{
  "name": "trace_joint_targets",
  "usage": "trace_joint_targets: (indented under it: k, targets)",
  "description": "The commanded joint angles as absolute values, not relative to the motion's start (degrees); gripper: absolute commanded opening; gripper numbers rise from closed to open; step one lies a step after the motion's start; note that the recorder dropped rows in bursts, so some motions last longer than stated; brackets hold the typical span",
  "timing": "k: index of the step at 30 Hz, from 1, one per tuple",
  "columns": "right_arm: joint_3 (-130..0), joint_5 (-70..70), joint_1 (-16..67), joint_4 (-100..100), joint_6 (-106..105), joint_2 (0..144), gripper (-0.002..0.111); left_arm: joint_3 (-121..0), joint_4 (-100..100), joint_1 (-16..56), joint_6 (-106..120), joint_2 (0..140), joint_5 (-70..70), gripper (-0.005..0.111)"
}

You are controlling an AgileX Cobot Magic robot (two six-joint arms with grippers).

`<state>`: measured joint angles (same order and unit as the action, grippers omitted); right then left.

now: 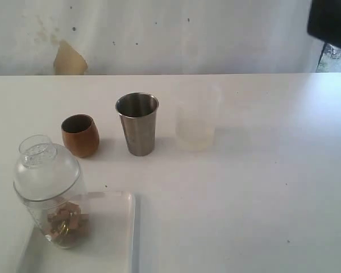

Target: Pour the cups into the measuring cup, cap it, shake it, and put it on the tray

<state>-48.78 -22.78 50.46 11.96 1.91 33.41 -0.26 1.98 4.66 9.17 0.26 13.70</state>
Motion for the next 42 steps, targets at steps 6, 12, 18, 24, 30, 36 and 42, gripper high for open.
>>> trace_joint_targets:
  k: [6,12,18,24,30,36,42]
  targets:
    - [-47.8,-23.5,50.2,16.3,2.0,32.8,0.000,0.0,1.7,4.7,9.0,0.0,13.3,0.000]
    - [-35.5,-8.1,38.8,17.8,10.8,24.6,0.000,0.0,1.7,4.7,9.0,0.0,13.3,0.000]
    - [-26.7,-7.6,20.8,2.5,-4.4,15.8,0.000,0.0,1.7,4.7,9.0,0.0,13.3,0.000]
    - [-17.9,-7.1,12.9,0.0,-7.5,6.4,0.000,0.0,1.7,4.7,9.0,0.0,13.3,0.000]
    - [-10.1,-6.3,7.4,0.0,-6.9,0.0,0.000,0.0,1.7,4.7,9.0,0.0,13.4,0.000]
    - [-5.7,-6.3,4.4,0.0,-6.9,0.0,0.000,0.0,1.7,4.7,9.0,0.0,13.4,0.000]
    - [0.0,-4.1,3.9,0.0,-6.9,0.0,0.000,0.0,1.7,4.7,9.0,0.0,13.4,0.000]
